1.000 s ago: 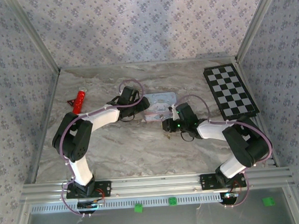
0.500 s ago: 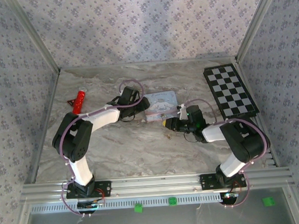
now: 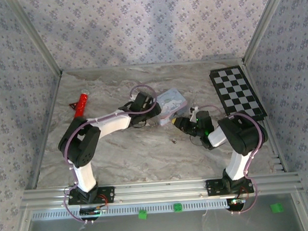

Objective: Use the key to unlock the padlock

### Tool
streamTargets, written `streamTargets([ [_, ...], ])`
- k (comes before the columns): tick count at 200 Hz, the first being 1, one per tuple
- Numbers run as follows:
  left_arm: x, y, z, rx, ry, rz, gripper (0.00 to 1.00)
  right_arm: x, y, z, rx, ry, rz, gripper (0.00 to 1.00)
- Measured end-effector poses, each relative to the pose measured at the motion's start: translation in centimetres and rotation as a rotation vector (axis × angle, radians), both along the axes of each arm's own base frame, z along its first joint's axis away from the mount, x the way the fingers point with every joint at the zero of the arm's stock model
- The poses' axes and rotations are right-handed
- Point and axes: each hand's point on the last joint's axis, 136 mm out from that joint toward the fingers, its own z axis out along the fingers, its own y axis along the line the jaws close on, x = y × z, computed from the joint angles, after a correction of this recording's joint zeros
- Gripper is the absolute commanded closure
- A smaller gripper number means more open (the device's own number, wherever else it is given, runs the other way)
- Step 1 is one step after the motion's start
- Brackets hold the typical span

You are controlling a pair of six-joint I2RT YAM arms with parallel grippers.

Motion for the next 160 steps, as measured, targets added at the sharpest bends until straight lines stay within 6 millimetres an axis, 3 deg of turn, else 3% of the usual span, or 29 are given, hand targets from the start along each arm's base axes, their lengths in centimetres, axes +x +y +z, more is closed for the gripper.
streamTargets([
  [50,-0.7,-2.0,0.0,0.000,-0.004,-0.020,0.26,1.9,-1.5,-0.1,0.077,0.002,-0.108,0.77],
  [114,-0.3,-1.7,-0.1,-0.009,-0.006,-0.005,0.26,2.8,-2.9,0.7,0.096,-0.006,-0.148,0.75],
  [160,-0.3,-1.6,-0.2,-0.027,-0.002,-0.010,0.26,3.0,-3.8,2.5,0.119,-0.054,-0.122,0.74],
])
